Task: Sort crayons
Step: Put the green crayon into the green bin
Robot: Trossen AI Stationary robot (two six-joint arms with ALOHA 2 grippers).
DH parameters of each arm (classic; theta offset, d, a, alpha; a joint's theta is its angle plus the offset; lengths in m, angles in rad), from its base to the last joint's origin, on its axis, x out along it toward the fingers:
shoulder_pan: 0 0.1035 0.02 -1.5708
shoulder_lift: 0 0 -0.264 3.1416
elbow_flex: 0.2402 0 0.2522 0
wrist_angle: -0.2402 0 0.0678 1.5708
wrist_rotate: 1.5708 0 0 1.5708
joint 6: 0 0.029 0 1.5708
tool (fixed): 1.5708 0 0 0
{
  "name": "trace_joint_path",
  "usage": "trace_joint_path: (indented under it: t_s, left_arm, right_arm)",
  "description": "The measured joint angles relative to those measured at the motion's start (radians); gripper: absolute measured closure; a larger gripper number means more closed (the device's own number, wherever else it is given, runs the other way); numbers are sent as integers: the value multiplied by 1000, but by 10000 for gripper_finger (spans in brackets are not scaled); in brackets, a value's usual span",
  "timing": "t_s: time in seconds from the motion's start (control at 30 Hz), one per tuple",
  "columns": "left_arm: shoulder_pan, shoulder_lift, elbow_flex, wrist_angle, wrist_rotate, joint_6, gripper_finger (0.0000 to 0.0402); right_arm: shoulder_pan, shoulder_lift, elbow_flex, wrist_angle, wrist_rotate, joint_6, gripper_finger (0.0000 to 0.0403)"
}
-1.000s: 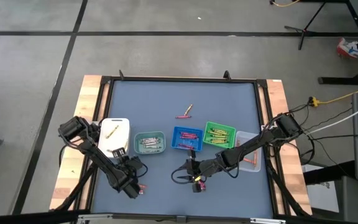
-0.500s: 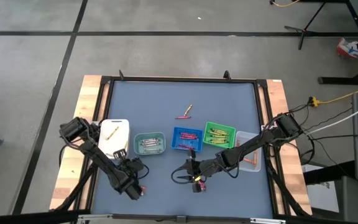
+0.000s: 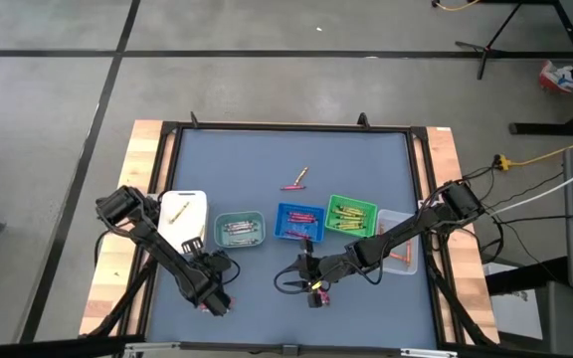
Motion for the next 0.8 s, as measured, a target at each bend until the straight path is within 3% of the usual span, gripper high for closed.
trace_joint_path:
  t_s: [0.43,0.8]
  left_arm:
    - [0,-112,0,15,-1,-6,400]
    - [7,-121,0,-57,41,-34,401]
  right_arm:
    - [0,0,0,1,-5,0,253]
    - [0,0,0,1,-4,0,253]
